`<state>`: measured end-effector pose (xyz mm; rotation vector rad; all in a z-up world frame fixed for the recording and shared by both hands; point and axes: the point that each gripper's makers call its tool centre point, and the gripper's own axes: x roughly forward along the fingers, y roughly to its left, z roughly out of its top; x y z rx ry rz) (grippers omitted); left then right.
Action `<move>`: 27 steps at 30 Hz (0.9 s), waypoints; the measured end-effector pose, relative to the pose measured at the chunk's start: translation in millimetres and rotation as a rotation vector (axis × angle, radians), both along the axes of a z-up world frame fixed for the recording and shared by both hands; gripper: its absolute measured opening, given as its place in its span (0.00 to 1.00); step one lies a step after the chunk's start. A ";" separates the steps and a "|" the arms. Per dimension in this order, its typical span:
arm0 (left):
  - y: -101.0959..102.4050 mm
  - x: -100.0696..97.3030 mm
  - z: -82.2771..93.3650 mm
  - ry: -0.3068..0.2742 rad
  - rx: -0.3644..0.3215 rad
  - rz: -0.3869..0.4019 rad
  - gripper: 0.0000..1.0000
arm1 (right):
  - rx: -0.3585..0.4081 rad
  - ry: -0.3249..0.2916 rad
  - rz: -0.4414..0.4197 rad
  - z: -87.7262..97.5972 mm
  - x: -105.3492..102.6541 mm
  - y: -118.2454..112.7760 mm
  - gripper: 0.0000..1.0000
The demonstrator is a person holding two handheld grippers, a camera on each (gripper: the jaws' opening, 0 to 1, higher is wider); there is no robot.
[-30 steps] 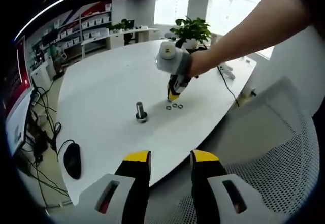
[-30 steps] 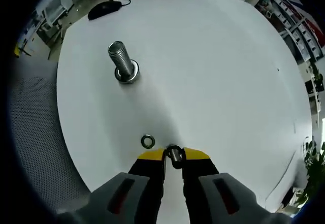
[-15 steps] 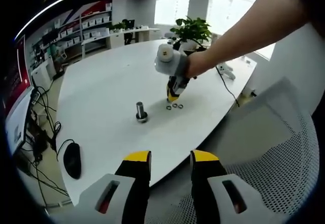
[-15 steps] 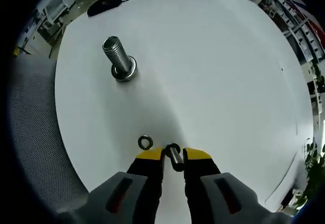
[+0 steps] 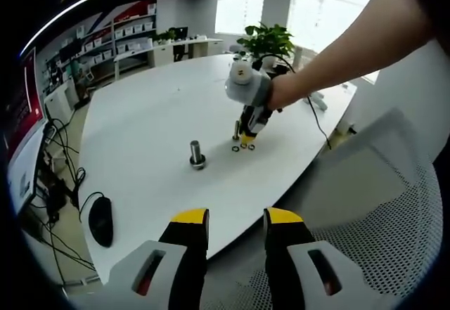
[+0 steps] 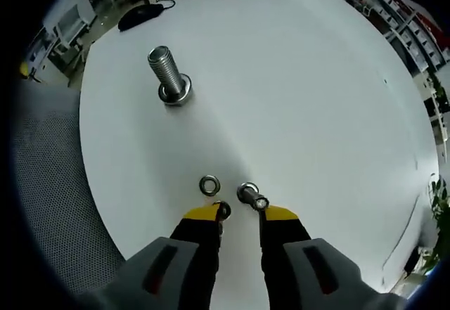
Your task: Place the washer onto the threaded stud by aligning its center hole with the stud, sliding it down to the base, and recovering from edge contact or off-axis alignment until the washer reaches the visible bottom stop.
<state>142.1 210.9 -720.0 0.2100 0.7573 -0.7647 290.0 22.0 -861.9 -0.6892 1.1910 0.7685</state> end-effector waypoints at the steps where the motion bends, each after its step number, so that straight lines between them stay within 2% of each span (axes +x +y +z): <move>1: 0.0 0.1 -0.1 0.000 0.000 0.000 0.29 | 0.003 0.000 0.000 -0.4 -2.0 -0.6 0.23; 14: 1.2 1.0 -0.2 -0.006 0.009 0.004 0.29 | 0.055 0.002 -0.017 1.8 -14.0 -1.5 0.23; 20: 1.8 0.4 -1.8 -0.004 0.019 0.003 0.29 | 0.050 0.017 0.011 -4.0 -26.3 0.9 0.23; 27: 2.3 0.5 -2.1 -0.004 0.022 0.005 0.29 | 0.017 0.013 0.061 -6.3 -28.4 -3.6 0.23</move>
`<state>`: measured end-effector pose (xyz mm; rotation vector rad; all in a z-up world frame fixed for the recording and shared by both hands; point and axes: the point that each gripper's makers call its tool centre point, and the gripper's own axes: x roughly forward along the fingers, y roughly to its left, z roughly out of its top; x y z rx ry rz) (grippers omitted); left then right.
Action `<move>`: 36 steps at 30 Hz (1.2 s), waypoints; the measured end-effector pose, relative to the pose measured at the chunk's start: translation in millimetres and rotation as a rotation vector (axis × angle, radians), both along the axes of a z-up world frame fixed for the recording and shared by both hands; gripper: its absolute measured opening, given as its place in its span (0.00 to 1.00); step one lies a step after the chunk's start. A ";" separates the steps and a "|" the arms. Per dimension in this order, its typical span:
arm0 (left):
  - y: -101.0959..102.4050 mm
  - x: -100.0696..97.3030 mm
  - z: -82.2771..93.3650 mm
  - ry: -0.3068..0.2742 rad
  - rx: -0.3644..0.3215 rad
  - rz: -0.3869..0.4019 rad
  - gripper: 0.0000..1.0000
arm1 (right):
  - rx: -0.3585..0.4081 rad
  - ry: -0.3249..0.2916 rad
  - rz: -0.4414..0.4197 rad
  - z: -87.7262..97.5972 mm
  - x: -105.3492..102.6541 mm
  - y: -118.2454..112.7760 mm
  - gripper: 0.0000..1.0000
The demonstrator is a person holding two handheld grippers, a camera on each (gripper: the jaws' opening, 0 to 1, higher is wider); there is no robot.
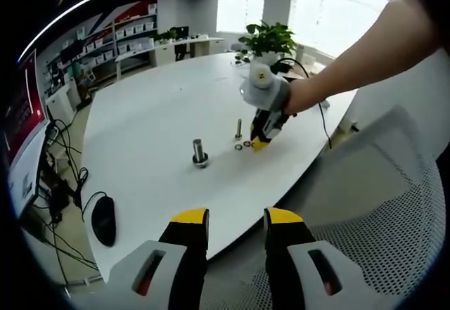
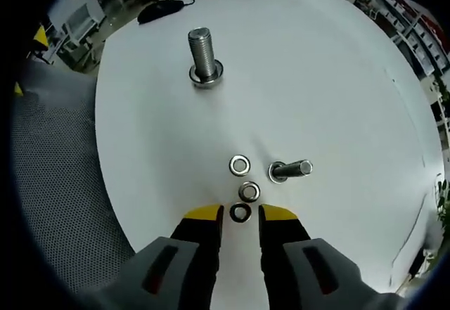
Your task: Place the washer onto the threaded stud by aligning its center hole with the stud, sliding it down to the base, and recovering from edge contact or off-axis alignment until the washer reaches the visible bottom stop.
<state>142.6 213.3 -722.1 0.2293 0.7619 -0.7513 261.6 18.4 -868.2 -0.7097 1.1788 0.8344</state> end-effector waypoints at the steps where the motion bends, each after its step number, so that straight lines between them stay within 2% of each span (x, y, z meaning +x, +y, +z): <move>1: 0.1 -0.1 0.0 0.000 0.000 0.000 0.29 | 0.009 0.000 -0.001 0.6 0.1 0.9 0.22; 6: 0.9 1.1 0.8 -0.003 -0.003 0.008 0.29 | 0.019 0.019 -0.007 0.3 -2.5 -0.1 0.19; 9: 0.9 1.1 0.7 -0.004 -0.001 0.007 0.29 | 0.022 0.014 0.037 0.9 -3.8 0.7 0.19; 12: 1.5 1.9 1.1 -0.005 -0.003 0.012 0.29 | 0.021 0.035 0.037 0.3 -1.4 -0.1 0.18; 18: 1.5 2.3 1.3 -0.007 -0.003 0.013 0.29 | -0.045 0.083 0.182 0.0 -2.7 -1.7 0.16; 23: 1.3 2.0 0.7 -0.004 0.000 0.011 0.29 | -0.077 0.097 0.227 -1.5 -1.6 -1.7 0.15; 32: 0.0 0.5 -0.7 0.005 0.005 0.000 0.29 | -0.169 0.109 0.165 -2.6 -0.8 -1.3 0.15; 36: -0.4 0.4 -1.3 0.008 0.006 -0.004 0.29 | -0.243 0.112 0.111 -3.5 -1.0 -2.4 0.15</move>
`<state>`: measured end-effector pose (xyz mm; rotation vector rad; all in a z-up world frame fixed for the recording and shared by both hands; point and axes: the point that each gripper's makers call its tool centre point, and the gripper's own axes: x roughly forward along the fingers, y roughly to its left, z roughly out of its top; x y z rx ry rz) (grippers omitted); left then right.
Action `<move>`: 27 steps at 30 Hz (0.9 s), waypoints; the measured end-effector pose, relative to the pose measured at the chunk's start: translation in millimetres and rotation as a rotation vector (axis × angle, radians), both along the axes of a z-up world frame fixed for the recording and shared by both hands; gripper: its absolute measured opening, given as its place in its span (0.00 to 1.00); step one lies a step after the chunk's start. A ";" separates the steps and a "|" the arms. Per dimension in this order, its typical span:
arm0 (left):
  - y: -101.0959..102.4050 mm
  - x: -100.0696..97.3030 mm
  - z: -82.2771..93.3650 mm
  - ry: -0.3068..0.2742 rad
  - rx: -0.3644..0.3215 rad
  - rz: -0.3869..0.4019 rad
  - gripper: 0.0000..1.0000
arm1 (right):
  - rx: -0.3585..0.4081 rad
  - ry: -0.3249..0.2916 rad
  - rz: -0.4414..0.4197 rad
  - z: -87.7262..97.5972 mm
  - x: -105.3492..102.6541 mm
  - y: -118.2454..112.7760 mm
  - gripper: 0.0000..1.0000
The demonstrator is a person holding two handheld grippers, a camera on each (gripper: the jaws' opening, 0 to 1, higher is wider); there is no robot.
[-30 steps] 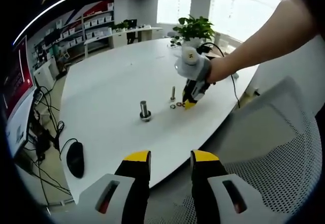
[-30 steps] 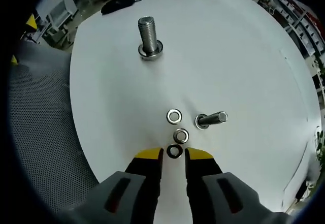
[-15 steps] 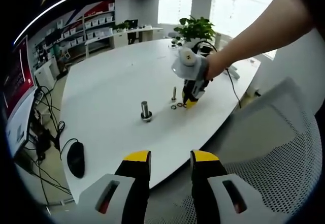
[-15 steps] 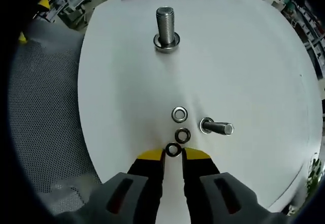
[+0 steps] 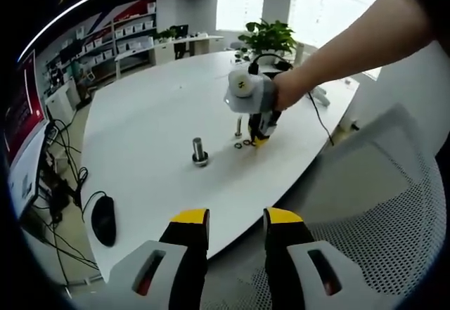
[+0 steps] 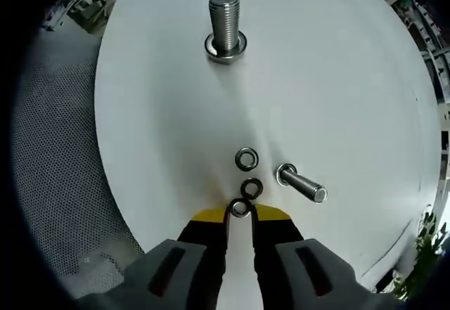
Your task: Place the washer onto the threaded stud by aligning its center hole with the stud, sliding it down to the base, and recovering from edge contact or off-axis alignment until the washer reaches the visible bottom stop.
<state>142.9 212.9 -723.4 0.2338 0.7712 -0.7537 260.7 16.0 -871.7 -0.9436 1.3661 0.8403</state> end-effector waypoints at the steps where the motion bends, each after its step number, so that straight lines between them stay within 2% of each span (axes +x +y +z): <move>1: 0.0 -0.1 -0.1 0.001 0.000 0.000 0.29 | -0.004 -0.005 0.000 -0.8 0.3 1.2 0.15; 6: 0.2 -0.5 -0.5 0.003 0.001 0.000 0.29 | -0.020 -0.035 -0.010 0.4 -1.6 0.2 0.15; 12: 0.3 -0.1 0.6 -0.002 -0.006 0.004 0.29 | 0.054 -0.089 -0.067 2.2 -2.1 -1.6 0.15; 15: 0.3 -0.1 1.0 -0.003 -0.007 0.005 0.29 | 0.082 -0.093 -0.094 2.3 -1.8 -2.6 0.15; 27: 0.0 -1.6 0.3 0.001 -0.008 0.000 0.29 | 0.123 -0.134 -0.181 3.5 -0.4 -4.1 0.14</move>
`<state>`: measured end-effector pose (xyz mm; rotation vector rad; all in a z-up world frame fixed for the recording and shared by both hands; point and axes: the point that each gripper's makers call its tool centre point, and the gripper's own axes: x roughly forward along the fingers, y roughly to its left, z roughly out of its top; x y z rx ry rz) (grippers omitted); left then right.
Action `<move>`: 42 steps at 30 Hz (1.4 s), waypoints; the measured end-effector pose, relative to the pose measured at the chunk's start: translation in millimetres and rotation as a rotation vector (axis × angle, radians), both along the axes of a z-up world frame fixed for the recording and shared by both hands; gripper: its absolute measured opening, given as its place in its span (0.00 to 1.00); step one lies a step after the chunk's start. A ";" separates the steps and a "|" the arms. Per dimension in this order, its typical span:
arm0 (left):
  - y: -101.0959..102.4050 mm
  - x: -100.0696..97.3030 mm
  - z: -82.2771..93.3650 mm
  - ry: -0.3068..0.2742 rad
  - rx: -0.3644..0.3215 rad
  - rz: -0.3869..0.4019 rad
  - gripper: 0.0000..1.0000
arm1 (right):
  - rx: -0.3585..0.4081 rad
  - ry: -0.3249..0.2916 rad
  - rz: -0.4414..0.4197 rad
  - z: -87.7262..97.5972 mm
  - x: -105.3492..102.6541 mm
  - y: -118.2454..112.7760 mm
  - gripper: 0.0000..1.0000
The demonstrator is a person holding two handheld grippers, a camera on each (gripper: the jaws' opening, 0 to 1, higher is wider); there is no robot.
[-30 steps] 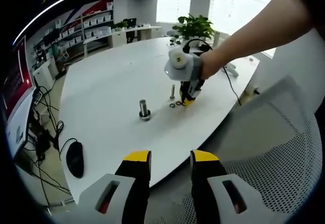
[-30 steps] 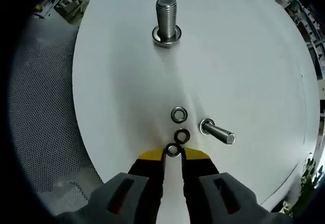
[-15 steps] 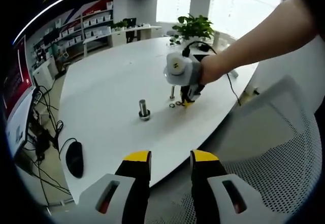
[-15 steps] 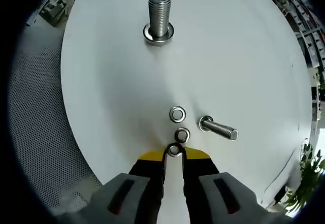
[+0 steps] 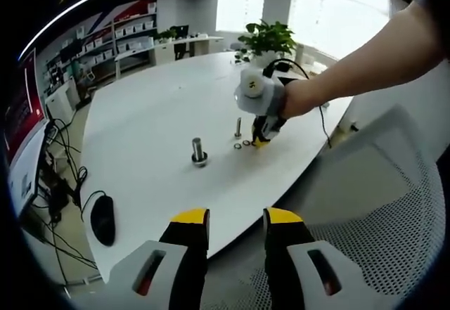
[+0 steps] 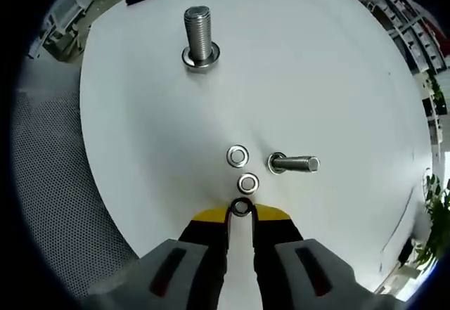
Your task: Place the washer onto the threaded stud by aligning its center hole with the stud, sliding it down to the base, and recovering from edge contact or off-axis alignment until the washer reaches the visible bottom stop.
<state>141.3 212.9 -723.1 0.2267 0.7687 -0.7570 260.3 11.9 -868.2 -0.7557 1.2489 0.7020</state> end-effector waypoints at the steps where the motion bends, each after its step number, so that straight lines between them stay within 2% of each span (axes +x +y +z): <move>1: -0.3 -0.2 0.0 0.000 0.000 -0.002 0.29 | 0.009 0.002 -0.011 0.1 0.4 -0.4 0.14; 6: -0.9 -0.7 0.4 -0.001 -0.003 -0.007 0.29 | 0.009 0.011 -0.030 1.8 0.0 -6.3 0.14; 9: -0.8 -1.1 -0.1 -0.001 0.000 -0.010 0.29 | 0.054 0.004 -0.092 7.9 3.4 -4.7 0.14; 16: -0.7 -0.8 0.2 -0.004 -0.001 -0.012 0.29 | 0.055 -0.010 -0.070 19.0 10.1 -4.2 0.14; 42: 0.4 -1.7 -1.2 -0.007 0.015 -0.015 0.29 | 0.144 -0.107 -0.056 64.0 31.7 6.5 0.14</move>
